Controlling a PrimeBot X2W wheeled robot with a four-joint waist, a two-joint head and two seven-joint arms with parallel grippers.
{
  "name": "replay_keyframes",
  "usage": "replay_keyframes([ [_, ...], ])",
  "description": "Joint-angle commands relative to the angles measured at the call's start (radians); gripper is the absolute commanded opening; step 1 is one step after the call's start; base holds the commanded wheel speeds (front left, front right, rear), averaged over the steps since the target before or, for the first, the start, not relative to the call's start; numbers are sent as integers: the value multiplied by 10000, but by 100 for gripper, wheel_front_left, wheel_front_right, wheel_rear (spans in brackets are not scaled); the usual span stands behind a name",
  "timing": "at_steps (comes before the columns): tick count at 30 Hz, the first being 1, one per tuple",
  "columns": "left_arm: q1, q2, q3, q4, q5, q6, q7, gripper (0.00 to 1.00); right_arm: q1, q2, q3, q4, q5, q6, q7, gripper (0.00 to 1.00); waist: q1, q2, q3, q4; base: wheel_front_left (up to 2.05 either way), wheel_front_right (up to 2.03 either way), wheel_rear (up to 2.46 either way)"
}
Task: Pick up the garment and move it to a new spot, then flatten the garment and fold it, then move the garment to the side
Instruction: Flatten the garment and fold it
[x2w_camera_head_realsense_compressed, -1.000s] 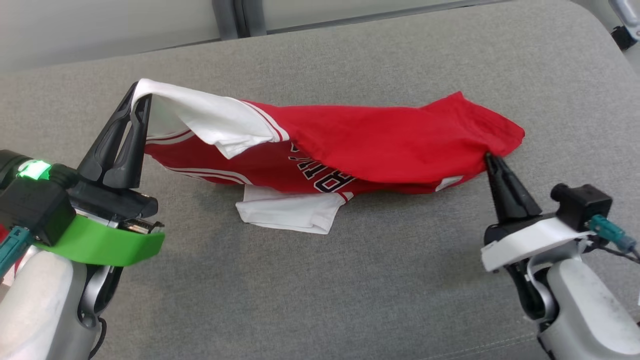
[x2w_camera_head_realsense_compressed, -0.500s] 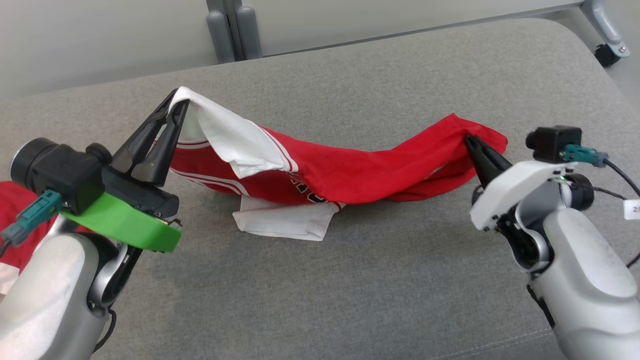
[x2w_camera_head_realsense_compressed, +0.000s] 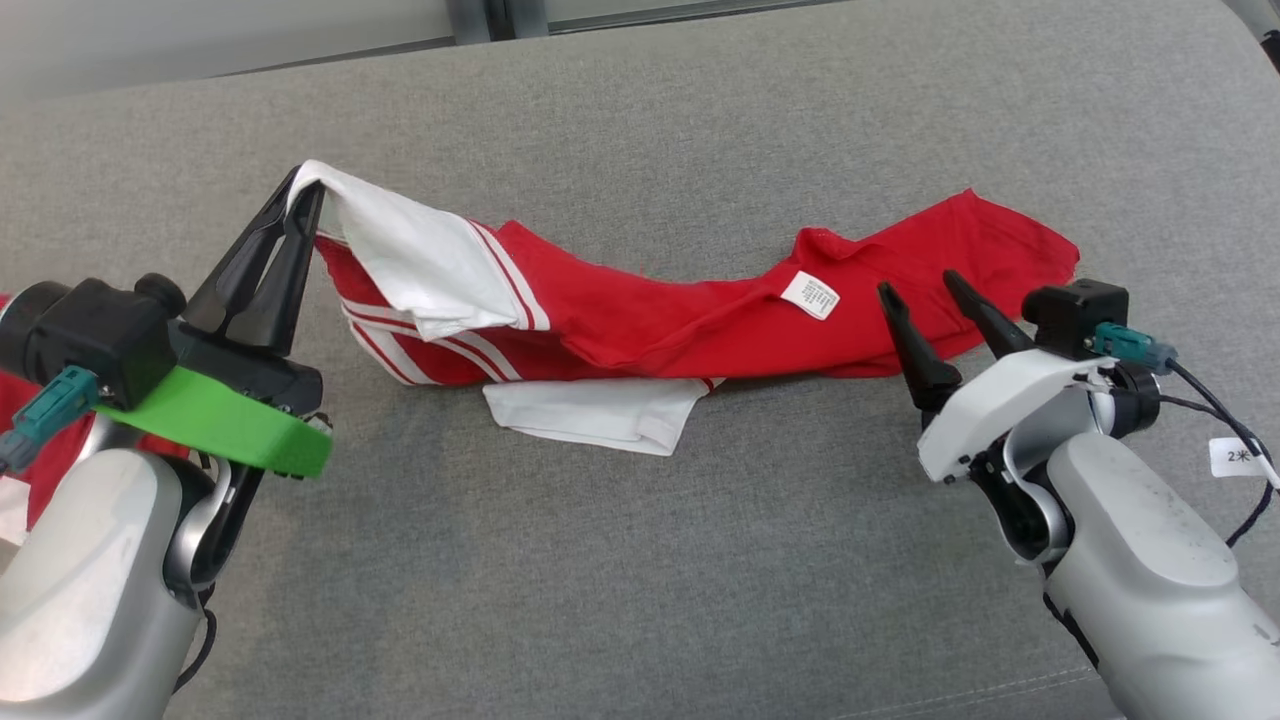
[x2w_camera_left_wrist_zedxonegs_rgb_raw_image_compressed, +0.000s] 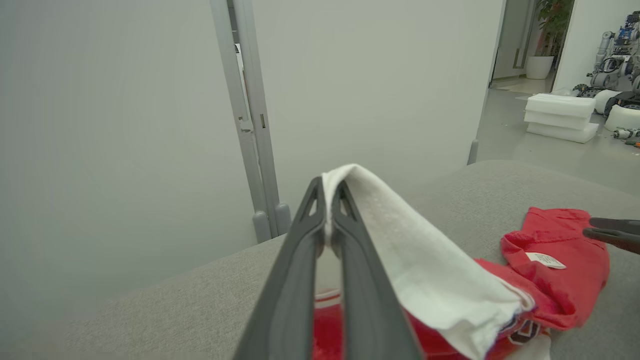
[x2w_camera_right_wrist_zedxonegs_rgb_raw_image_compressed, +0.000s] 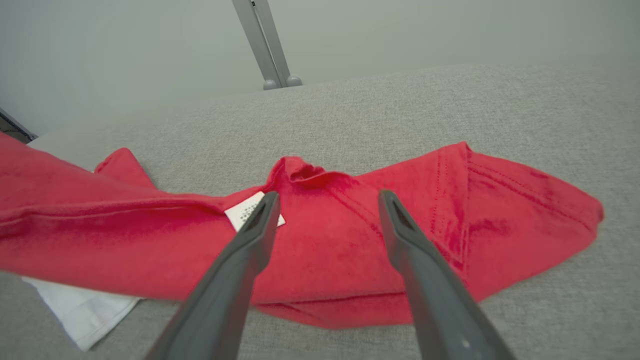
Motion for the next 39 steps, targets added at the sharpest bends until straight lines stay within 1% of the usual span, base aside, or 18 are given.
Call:
replay_keyframes([
  [1,201,53,90,39,9,39,-108,0,25,-120,33,-151,143,-8,-19,100,0,0,162,58,0,0,0],
  [5,467,90,229,-12,-44,123,-246,0,-456,-359,332,-202,78,-8,274,100,0,0,321,81,0,0,0],
  [9,565,13,226,-92,13,115,-309,0,-1313,-518,825,147,-176,-11,1070,100,0,0,480,263,0,0,0],
  [15,387,-164,45,-28,116,57,-390,0,-2466,-279,1428,1114,-239,-11,2670,100,0,0,597,578,0,0,0],
  [19,286,-244,-54,28,175,49,-388,0,-2958,-108,1689,1610,-248,-11,3282,100,0,0,697,697,0,0,0],
  [21,231,-269,-92,59,190,35,-398,0,-3161,-52,1770,1837,-336,-11,3466,100,0,0,748,745,0,0,0],
  [24,191,-281,-133,119,212,12,-423,0,-3346,26,1786,2262,-509,-11,3736,86,0,0,798,800,0,0,0],
  [26,176,-264,-126,145,213,9,-436,0,-3397,40,1770,2475,-651,-11,3839,83,0,0,814,811,0,0,0],
  [28,196,-231,-99,159,191,4,-441,0,-3441,45,1727,2571,-764,-11,3827,86,0,0,811,800,0,0,0],
  [29,215,-208,-82,170,196,3,-445,0,-3437,59,1718,2587,-787,-11,3821,91,0,0,809,791,0,0,0],
  [30,244,-179,-60,180,194,2,-449,0,-3430,86,1702,2590,-782,-11,3805,89,0,0,808,776,0,0,0],
  [31,268,-164,-42,185,187,4,-452,0,-3422,85,1690,2585,-783,-11,3793,80,0,0,807,764,0,0,0],
  [32,296,-146,-19,185,180,13,-456,0,-3406,52,1703,2593,-817,-11,3813,51,0,0,808,751,0,0,0],
  [33,314,-140,-10,182,177,23,-458,0,-3395,34,1710,2590,-838,-11,3821,41,0,0,810,745,0,0,0],
  [34,331,-127,1,178,173,32,-461,0,-3384,27,1713,2572,-855,-11,3818,16,0,0,819,740,0,0,0],
  [35,336,-115,16,179,171,40,-463,0,-3387,28,1699,2526,-857,-11,3754,2,0,0,826,735,0,0,0],
  [36,340,-111,25,183,168,46,-463,0,-3389,22,1705,2469,-877,-11,3700,0,0,0,832,730,0,0,0],
  [39,352,-102,28,218,167,56,-468,0,-3386,28,1689,2308,-831,-11,3505,0,0,0,826,716,0,0,0],
])
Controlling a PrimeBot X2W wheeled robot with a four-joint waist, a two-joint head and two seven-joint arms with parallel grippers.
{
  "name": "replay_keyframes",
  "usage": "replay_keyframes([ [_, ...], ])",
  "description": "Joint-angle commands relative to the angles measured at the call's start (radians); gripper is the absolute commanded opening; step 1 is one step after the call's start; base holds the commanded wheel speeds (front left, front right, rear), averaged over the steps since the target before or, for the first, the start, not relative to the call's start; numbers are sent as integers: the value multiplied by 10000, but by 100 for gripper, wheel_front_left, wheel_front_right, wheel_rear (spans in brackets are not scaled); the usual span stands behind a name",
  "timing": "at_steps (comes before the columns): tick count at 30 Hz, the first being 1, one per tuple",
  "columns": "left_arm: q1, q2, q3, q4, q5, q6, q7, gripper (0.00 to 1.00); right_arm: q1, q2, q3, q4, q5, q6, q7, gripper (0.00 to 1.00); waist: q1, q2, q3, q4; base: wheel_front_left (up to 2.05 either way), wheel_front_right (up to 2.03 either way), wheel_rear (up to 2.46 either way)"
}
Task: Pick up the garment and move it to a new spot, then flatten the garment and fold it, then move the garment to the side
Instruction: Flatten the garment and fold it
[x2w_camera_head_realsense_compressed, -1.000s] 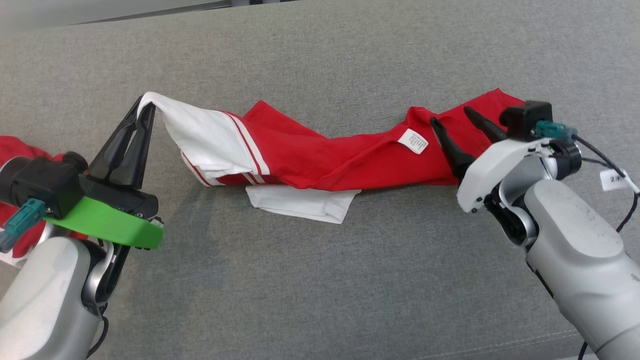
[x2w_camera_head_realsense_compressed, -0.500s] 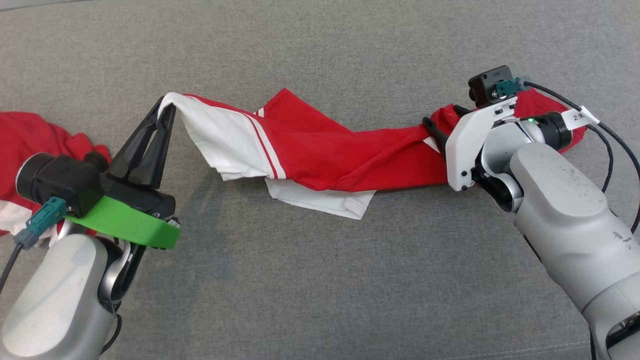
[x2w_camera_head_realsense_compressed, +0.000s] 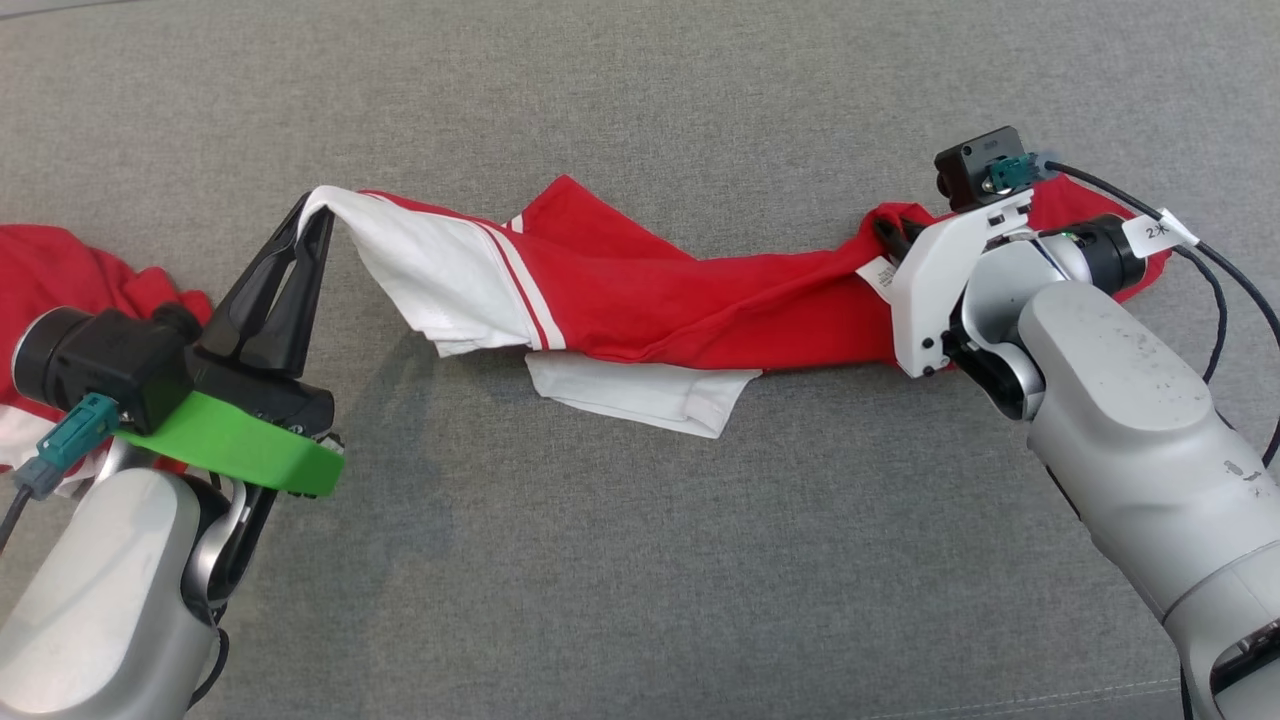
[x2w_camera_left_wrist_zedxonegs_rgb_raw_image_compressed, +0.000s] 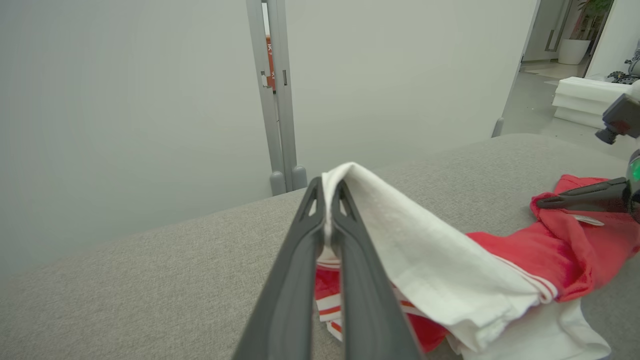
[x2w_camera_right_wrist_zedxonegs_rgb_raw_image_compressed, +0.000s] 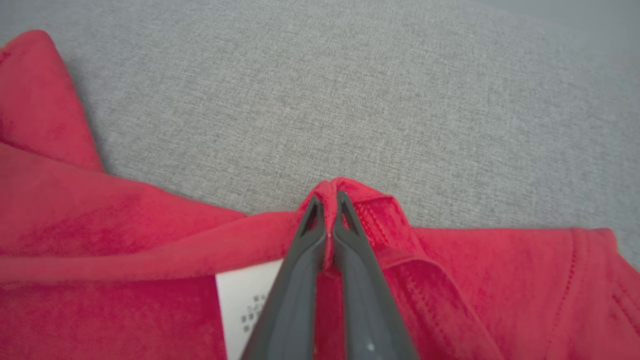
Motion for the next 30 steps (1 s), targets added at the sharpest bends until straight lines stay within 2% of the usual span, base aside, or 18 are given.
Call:
replay_keyframes([
  [1,6,75,45,12,11,27,-73,0,-53,-42,-39,-99,7,-15,-140,0,0,-1,-16,-5,0,0,0],
  [8,-398,267,119,-574,179,-47,-73,0,-156,-623,-732,-914,206,-15,-879,0,0,-1,-304,-102,0,0,0],
  [11,-857,592,55,-1059,95,-73,266,0,-234,-1160,-1348,-1643,309,-15,-1037,0,0,-1,-439,-195,0,0,0],
  [16,-2454,1251,-294,-1712,331,-137,1250,0,-641,-1883,-2285,-2996,207,-15,-618,0,0,-1,-234,-347,0,0,0],
  [18,-3518,1440,-531,-1659,374,-158,1675,0,-1003,-1977,-2676,-3391,93,-15,-413,0,0,-1,37,-379,0,0,0],
  [22,-6252,1815,-1473,-1124,446,-161,2234,0,-2217,-1756,-3152,-3656,-317,-15,-239,0,0,-1,841,-510,0,0,0],
  [26,-9488,1825,-2621,189,821,-151,1976,0,-3947,-1386,-3331,-3241,-1172,-15,-715,0,0,-1,1862,-612,0,0,0],
  [30,-12200,1401,-3163,1845,1577,-148,1055,0,-5665,-1078,-3659,-2557,-2019,-15,-1765,0,0,-1,2742,-702,0,0,0],
])
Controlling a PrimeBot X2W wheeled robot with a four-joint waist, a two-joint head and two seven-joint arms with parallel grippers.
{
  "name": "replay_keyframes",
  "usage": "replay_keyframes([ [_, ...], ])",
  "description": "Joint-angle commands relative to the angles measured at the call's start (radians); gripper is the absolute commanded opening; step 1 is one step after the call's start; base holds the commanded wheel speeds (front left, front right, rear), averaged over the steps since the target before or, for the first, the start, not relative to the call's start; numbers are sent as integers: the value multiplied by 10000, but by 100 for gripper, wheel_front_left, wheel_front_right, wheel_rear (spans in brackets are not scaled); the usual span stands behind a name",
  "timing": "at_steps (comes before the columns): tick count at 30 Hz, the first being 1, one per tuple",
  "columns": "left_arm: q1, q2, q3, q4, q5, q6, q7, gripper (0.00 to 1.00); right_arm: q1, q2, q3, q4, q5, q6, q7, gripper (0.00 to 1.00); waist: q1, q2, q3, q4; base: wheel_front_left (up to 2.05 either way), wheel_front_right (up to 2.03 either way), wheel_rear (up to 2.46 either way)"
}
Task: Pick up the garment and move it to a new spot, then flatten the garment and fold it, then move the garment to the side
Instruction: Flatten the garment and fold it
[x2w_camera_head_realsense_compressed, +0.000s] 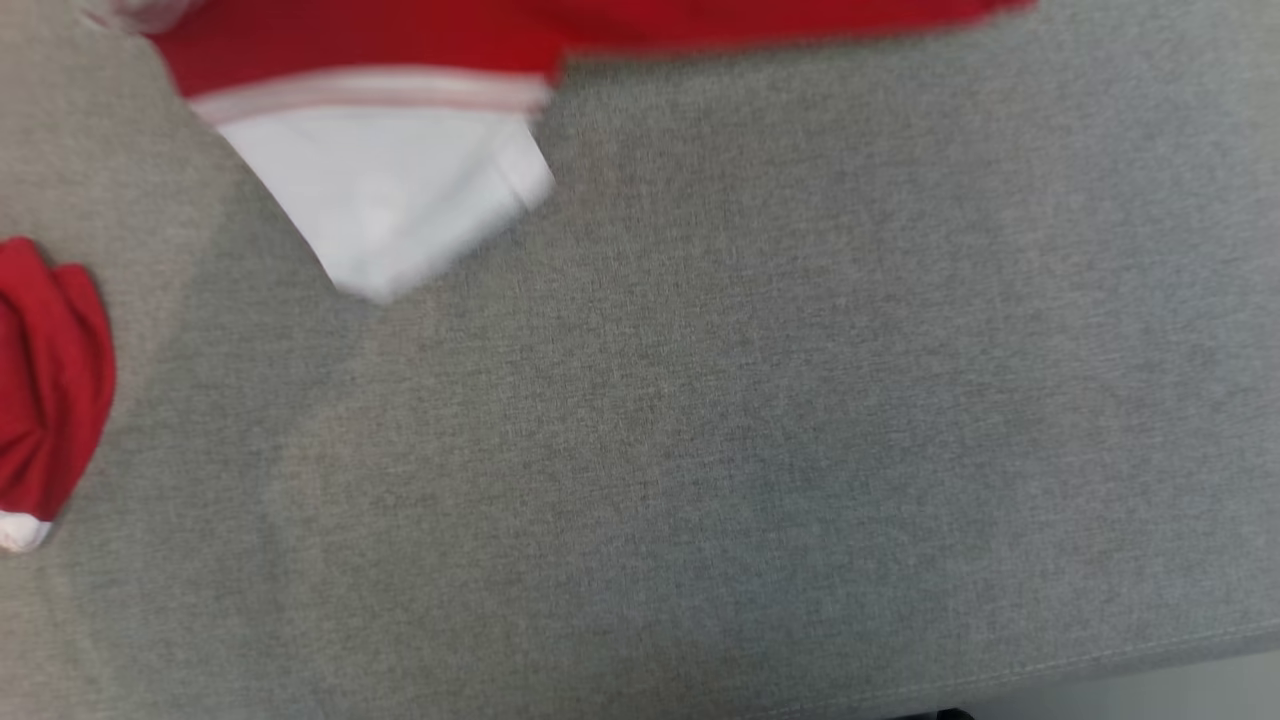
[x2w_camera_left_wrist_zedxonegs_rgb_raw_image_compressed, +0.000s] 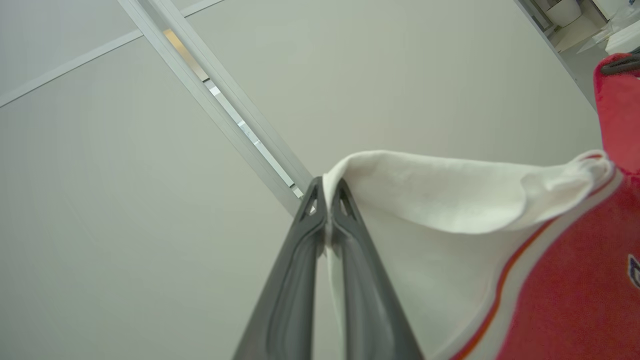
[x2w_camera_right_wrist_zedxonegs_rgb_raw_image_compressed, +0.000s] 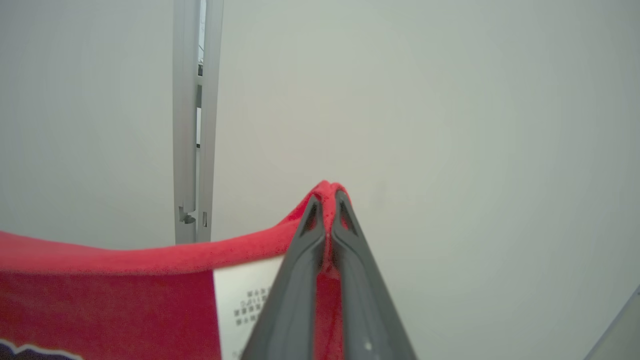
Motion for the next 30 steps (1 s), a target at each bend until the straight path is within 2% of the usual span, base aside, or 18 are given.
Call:
replay_keyframes([
  [1,-741,-192,-77,428,305,19,-346,0,-572,60,-205,191,-282,-15,-419,0,-1,0,1345,-186,0,0,0],
  [6,-2735,-832,78,1535,1421,376,-1176,0,-2018,234,-518,944,-1441,-15,-1931,0,-1,0,2153,-129,0,0,0],
  [9,-2871,-989,466,954,1530,427,-1207,0,-2169,304,-406,1222,-1783,-15,-2354,0,-1,0,2525,-64,0,0,0],
  [15,-492,-624,1071,-252,1052,187,-1197,0,-1253,109,59,1650,-1874,-15,-2911,0,-1,0,2798,217,0,0,0],
  [20,2726,-298,1726,-1465,720,95,-1200,0,539,-400,332,806,-1445,-16,-2997,0,-1,0,2393,452,0,0,0],
  [24,5381,-35,2002,-2335,115,30,-1199,0,2650,-1046,443,-274,-429,-16,-2998,0,-1,0,1571,542,0,0,0],
  [28,7664,249,1647,-3128,-526,-3,-1201,0,5041,-2169,527,-1241,441,-19,-3001,0,-1,0,645,750,0,0,0],
  [30,8595,439,1479,-3410,-772,2,-1202,0,6213,-2511,329,-1652,905,-19,-3001,0,-1,0,283,816,0,0,0],
])
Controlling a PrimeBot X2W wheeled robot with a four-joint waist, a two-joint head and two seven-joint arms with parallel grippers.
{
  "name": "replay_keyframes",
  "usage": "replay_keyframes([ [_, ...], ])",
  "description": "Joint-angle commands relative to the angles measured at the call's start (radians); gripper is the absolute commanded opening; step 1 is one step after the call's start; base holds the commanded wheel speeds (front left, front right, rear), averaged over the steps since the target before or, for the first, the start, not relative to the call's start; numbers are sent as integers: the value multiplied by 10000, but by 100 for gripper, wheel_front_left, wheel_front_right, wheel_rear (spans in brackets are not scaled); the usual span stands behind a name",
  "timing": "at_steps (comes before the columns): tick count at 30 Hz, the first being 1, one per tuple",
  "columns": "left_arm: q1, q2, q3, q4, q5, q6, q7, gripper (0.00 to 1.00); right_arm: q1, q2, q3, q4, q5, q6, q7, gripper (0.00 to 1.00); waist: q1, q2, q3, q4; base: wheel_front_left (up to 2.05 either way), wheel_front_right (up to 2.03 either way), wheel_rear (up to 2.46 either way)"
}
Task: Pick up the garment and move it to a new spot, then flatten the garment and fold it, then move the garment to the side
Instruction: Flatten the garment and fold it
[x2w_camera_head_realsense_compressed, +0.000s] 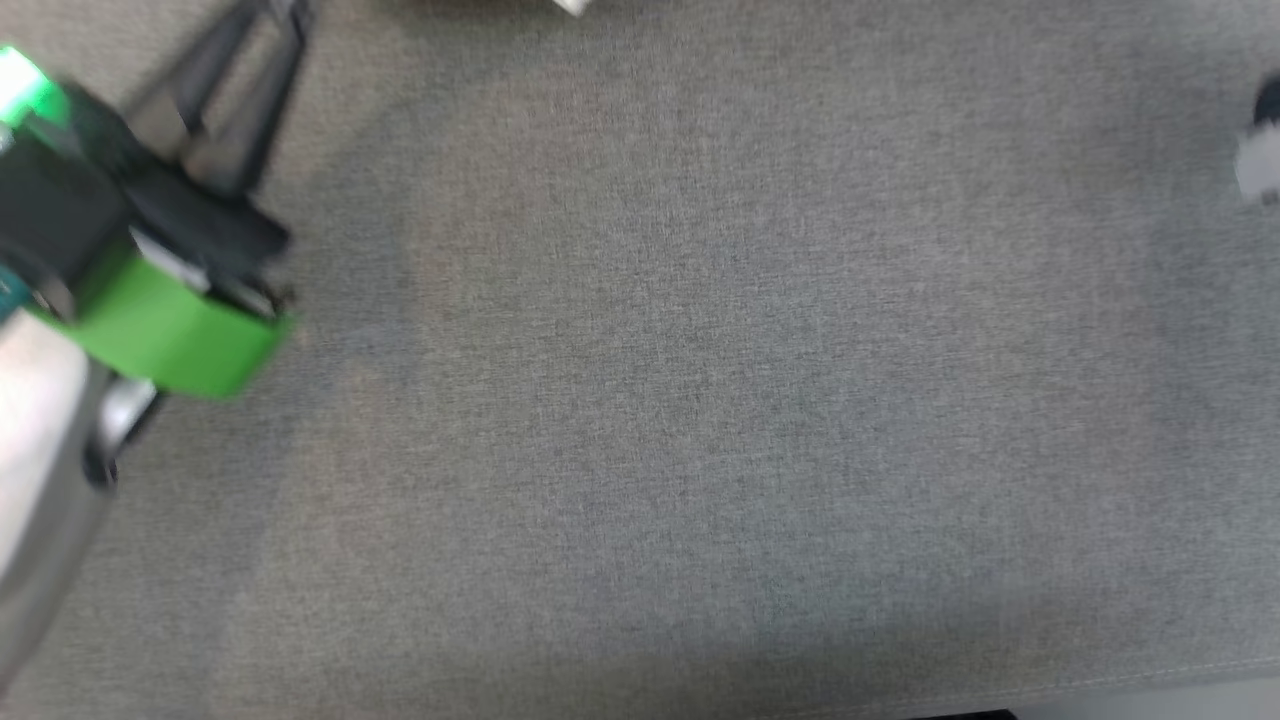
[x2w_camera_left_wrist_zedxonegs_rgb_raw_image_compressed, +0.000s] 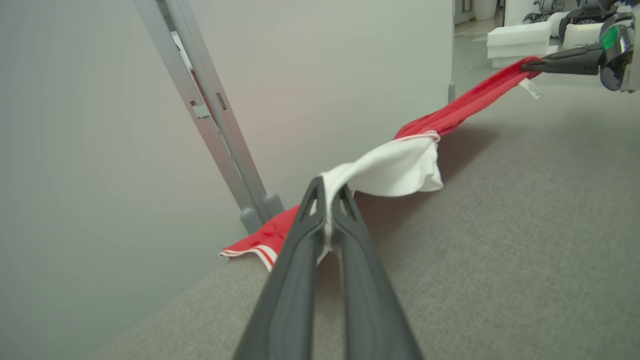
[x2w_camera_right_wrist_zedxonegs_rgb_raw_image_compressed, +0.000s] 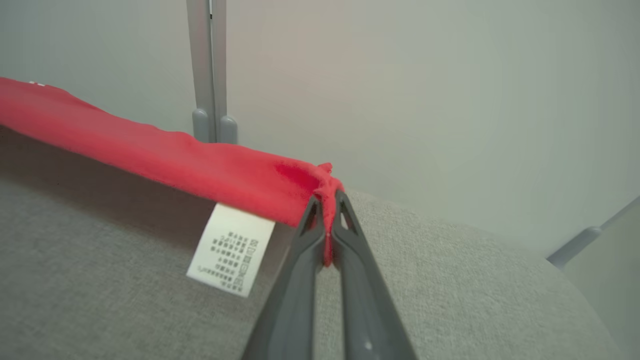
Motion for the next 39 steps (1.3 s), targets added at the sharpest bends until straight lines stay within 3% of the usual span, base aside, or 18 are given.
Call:
replay_keyframes([
  [1,619,196,-82,-176,-121,-24,-3,0,704,-140,-218,-248,303,-25,-27,0,1,0,-1279,239,0,0,0],
  [5,2466,467,-388,-488,-405,4,-4,0,2772,-379,-460,-933,1138,-25,-28,0,1,0,-2061,160,0,0,0],
  [13,5307,853,-738,-1320,-996,722,38,0,5265,-673,-739,-1686,1814,-25,34,0,1,0,-3099,54,0,0,0],
  [25,7221,1279,-1106,-3370,-1301,1885,920,0,8205,-682,-1926,-3382,1686,-24,685,0,1,0,-3607,-26,0,0,0],
  [28,6865,1205,-1187,-3286,-1181,1766,1101,0,8205,-439,-2011,-3488,1785,-24,1079,0,1,0,-3573,-9,0,0,0],
  [34,5663,486,-1376,-2369,-1053,1187,1125,0,7448,-95,-1706,-2999,1655,-22,1901,0,1,0,-3249,89,0,0,0],
  [39,4515,-75,-1452,-1255,-824,754,1019,0,6541,166,-1530,-2369,1526,-22,1976,0,1,0,-2907,175,0,0,0],
])
